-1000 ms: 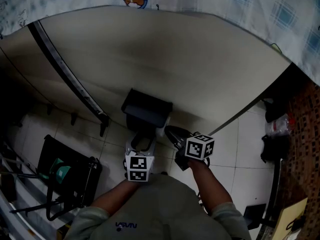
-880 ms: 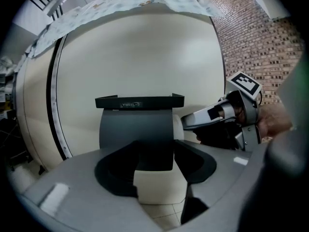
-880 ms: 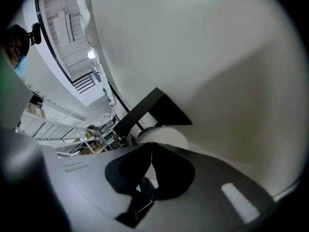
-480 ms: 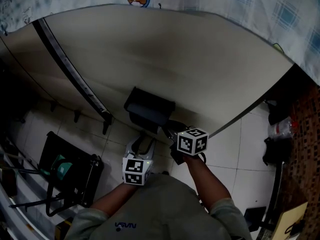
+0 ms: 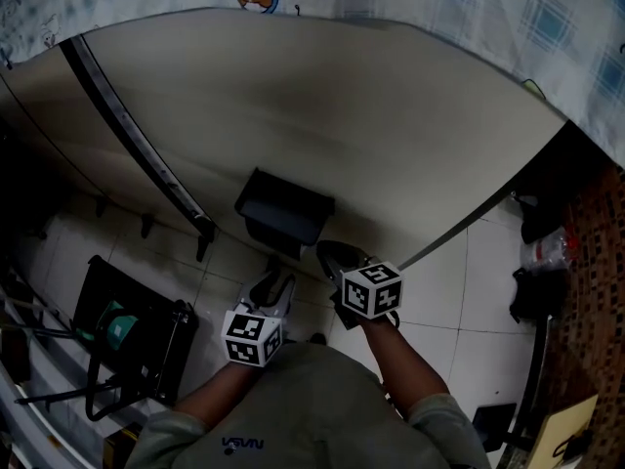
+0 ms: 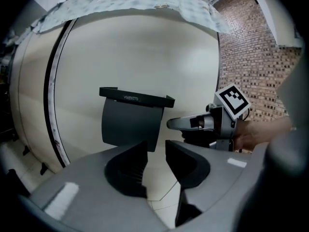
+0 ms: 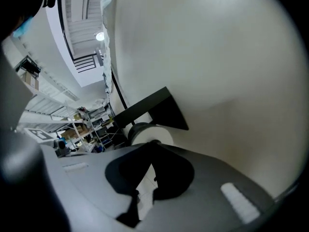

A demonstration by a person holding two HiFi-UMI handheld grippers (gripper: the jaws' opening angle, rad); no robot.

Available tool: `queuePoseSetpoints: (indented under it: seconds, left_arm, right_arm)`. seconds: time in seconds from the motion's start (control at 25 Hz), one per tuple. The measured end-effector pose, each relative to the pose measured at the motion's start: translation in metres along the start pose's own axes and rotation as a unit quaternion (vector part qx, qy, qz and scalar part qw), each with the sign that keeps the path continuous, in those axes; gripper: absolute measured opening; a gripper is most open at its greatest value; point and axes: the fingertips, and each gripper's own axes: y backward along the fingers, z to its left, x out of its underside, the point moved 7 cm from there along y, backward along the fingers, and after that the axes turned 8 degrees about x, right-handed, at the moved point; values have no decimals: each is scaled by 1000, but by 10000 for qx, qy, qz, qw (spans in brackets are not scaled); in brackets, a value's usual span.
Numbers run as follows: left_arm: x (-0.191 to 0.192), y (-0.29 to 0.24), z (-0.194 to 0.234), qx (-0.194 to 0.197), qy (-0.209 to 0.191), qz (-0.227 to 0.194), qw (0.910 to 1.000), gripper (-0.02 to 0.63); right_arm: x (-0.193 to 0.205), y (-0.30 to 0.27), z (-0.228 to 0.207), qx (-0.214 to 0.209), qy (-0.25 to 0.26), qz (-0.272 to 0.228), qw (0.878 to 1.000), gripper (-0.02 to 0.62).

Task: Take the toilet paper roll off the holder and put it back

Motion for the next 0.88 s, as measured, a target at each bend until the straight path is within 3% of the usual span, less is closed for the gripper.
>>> queuePoseSetpoints:
  seconds: [0.2, 0.56, 0.88]
  left_arm:
    - [-9, 16, -9, -118, 74, -155, 9998, 8]
    - [-38, 57, -27, -457, -286, -443, 9976, 8]
    - [-63, 84, -51, -125, -390, -865, 9954, 8]
  right_arm:
    - [4, 42, 2, 391, 737, -64, 9965, 0]
    - [-18, 75, 29, 432, 1111, -592, 9911, 0]
    - [-27, 114, 61, 691, 1061, -1246, 9841, 0]
